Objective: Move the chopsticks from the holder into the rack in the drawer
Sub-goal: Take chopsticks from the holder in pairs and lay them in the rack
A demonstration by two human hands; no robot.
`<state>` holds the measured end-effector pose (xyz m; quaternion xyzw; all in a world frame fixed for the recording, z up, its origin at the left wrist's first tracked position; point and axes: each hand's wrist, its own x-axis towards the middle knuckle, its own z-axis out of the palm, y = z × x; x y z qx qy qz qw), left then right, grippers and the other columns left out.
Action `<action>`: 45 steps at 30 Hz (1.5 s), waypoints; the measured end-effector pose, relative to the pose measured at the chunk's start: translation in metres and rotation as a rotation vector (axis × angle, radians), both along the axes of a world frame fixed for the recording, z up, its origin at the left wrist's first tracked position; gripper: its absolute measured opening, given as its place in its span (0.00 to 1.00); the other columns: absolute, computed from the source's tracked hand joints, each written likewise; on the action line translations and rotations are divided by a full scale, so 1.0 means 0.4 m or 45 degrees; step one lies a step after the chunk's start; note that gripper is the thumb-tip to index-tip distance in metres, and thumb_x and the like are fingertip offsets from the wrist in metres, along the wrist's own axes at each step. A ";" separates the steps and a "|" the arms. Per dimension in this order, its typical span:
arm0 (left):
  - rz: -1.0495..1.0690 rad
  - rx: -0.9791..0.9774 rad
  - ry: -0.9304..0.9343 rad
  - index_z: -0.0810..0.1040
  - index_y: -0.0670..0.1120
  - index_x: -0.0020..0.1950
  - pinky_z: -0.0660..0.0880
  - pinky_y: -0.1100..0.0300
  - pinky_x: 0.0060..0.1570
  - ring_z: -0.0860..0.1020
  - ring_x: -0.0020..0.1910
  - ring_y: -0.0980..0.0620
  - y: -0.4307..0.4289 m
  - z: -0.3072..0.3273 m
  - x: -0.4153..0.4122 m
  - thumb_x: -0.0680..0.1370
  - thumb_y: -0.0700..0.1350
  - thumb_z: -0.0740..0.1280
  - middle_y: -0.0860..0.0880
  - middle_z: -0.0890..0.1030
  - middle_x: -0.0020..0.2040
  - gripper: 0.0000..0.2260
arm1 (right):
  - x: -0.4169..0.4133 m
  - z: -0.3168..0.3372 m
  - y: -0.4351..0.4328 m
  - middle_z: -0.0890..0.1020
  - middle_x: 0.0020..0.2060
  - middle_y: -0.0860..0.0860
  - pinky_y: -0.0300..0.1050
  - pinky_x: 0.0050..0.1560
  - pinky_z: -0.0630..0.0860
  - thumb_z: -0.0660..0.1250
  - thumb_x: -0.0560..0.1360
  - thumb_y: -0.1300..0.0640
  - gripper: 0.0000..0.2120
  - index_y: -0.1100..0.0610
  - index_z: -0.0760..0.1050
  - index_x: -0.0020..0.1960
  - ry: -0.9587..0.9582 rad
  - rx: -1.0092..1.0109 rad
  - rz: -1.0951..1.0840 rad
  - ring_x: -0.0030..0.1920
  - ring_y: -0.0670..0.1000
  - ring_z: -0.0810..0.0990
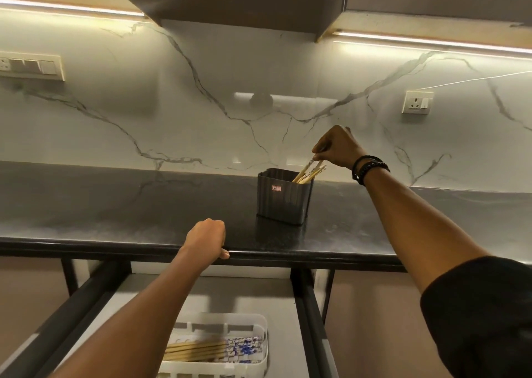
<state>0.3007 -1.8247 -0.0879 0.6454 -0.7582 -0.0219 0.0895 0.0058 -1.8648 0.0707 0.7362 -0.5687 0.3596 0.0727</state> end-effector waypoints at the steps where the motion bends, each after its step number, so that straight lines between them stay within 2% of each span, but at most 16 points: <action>1: 0.007 -0.003 -0.003 0.81 0.42 0.49 0.77 0.58 0.46 0.81 0.43 0.50 0.001 -0.001 0.000 0.73 0.51 0.73 0.46 0.83 0.43 0.13 | 0.003 0.009 0.009 0.86 0.43 0.59 0.35 0.43 0.76 0.78 0.67 0.64 0.11 0.66 0.84 0.48 0.020 -0.008 0.002 0.38 0.48 0.81; 9: 0.016 -0.060 0.007 0.80 0.42 0.52 0.78 0.53 0.52 0.80 0.47 0.48 0.019 -0.028 0.003 0.76 0.50 0.70 0.45 0.82 0.47 0.12 | 0.013 0.079 0.076 0.86 0.44 0.61 0.39 0.49 0.76 0.76 0.69 0.64 0.10 0.66 0.83 0.49 0.050 -0.132 -0.002 0.43 0.52 0.83; 14: -0.063 -0.011 0.086 0.78 0.46 0.44 0.77 0.60 0.44 0.77 0.37 0.54 0.036 -0.040 0.020 0.77 0.58 0.65 0.50 0.78 0.37 0.16 | 0.019 0.081 0.116 0.85 0.46 0.61 0.38 0.51 0.75 0.75 0.71 0.63 0.10 0.66 0.83 0.51 -0.120 -0.249 0.002 0.48 0.55 0.83; 16: -0.086 0.011 0.149 0.77 0.47 0.43 0.74 0.62 0.40 0.76 0.35 0.55 0.044 -0.053 0.022 0.77 0.61 0.63 0.51 0.78 0.35 0.17 | 0.021 0.070 0.128 0.86 0.46 0.60 0.36 0.51 0.73 0.75 0.71 0.63 0.11 0.66 0.83 0.51 -0.169 -0.297 -0.002 0.46 0.52 0.83; 19: -0.085 -0.078 0.252 0.79 0.46 0.52 0.73 0.61 0.45 0.79 0.45 0.53 0.057 -0.082 0.023 0.78 0.62 0.61 0.49 0.82 0.46 0.20 | 0.026 0.050 0.139 0.86 0.45 0.60 0.34 0.50 0.74 0.75 0.70 0.62 0.10 0.65 0.83 0.50 -0.207 -0.372 0.006 0.42 0.46 0.80; 21: -0.076 -0.138 0.305 0.77 0.45 0.60 0.71 0.61 0.47 0.79 0.51 0.51 0.065 -0.097 0.020 0.79 0.61 0.61 0.48 0.82 0.53 0.22 | 0.028 0.035 0.142 0.86 0.45 0.59 0.32 0.50 0.76 0.75 0.71 0.62 0.10 0.64 0.84 0.50 -0.245 -0.402 0.012 0.41 0.45 0.80; 23: -0.094 -0.151 0.293 0.76 0.45 0.63 0.70 0.61 0.49 0.78 0.55 0.50 0.068 -0.104 0.018 0.79 0.61 0.60 0.48 0.81 0.56 0.23 | 0.031 0.022 0.139 0.86 0.45 0.58 0.26 0.50 0.73 0.74 0.72 0.61 0.09 0.64 0.84 0.51 -0.269 -0.401 -0.015 0.43 0.46 0.81; 26: -0.108 -0.098 0.216 0.71 0.47 0.70 0.71 0.56 0.59 0.73 0.64 0.48 0.067 -0.109 0.018 0.79 0.61 0.59 0.46 0.76 0.65 0.25 | 0.039 -0.005 0.127 0.86 0.47 0.59 0.33 0.51 0.73 0.73 0.72 0.62 0.09 0.64 0.83 0.51 -0.319 -0.368 -0.052 0.47 0.52 0.84; 30: -0.091 -0.038 0.124 0.63 0.48 0.76 0.66 0.52 0.68 0.65 0.73 0.45 0.071 -0.115 0.018 0.80 0.61 0.58 0.45 0.66 0.74 0.28 | 0.061 -0.049 0.095 0.86 0.47 0.58 0.32 0.48 0.73 0.73 0.72 0.64 0.08 0.63 0.84 0.50 -0.374 -0.278 -0.114 0.46 0.49 0.82; 32: -0.091 -0.027 0.088 0.61 0.49 0.77 0.64 0.51 0.70 0.61 0.75 0.44 0.070 -0.114 0.020 0.80 0.60 0.58 0.45 0.62 0.76 0.28 | 0.070 -0.067 0.077 0.86 0.47 0.58 0.36 0.50 0.77 0.73 0.71 0.66 0.07 0.63 0.84 0.49 -0.377 -0.229 -0.144 0.47 0.52 0.84; 35: -0.105 -0.033 0.061 0.62 0.49 0.76 0.65 0.52 0.69 0.63 0.73 0.44 0.063 -0.112 0.021 0.81 0.59 0.57 0.45 0.64 0.76 0.26 | 0.077 -0.081 0.061 0.86 0.46 0.58 0.45 0.53 0.80 0.72 0.70 0.69 0.06 0.63 0.84 0.47 -0.369 -0.175 -0.175 0.49 0.55 0.84; 38: -0.094 -0.035 0.044 0.62 0.49 0.76 0.64 0.51 0.69 0.63 0.74 0.44 0.059 -0.113 0.016 0.81 0.59 0.57 0.45 0.63 0.76 0.26 | 0.079 -0.071 0.057 0.86 0.45 0.58 0.42 0.49 0.79 0.73 0.70 0.68 0.05 0.63 0.85 0.46 -0.350 -0.161 -0.169 0.48 0.55 0.83; 42: -0.079 -0.009 -0.008 0.58 0.48 0.78 0.62 0.49 0.71 0.58 0.76 0.41 0.062 -0.116 0.012 0.81 0.59 0.56 0.44 0.59 0.78 0.28 | 0.081 -0.035 0.072 0.85 0.44 0.58 0.44 0.49 0.80 0.75 0.68 0.67 0.06 0.64 0.84 0.45 -0.310 -0.127 -0.158 0.45 0.54 0.83; 45: -0.071 0.018 -0.003 0.56 0.48 0.78 0.61 0.49 0.71 0.55 0.77 0.40 0.069 -0.112 0.009 0.81 0.59 0.56 0.44 0.56 0.79 0.29 | 0.083 -0.018 0.084 0.85 0.43 0.58 0.35 0.38 0.75 0.75 0.68 0.69 0.06 0.65 0.84 0.44 -0.276 -0.097 -0.184 0.40 0.50 0.80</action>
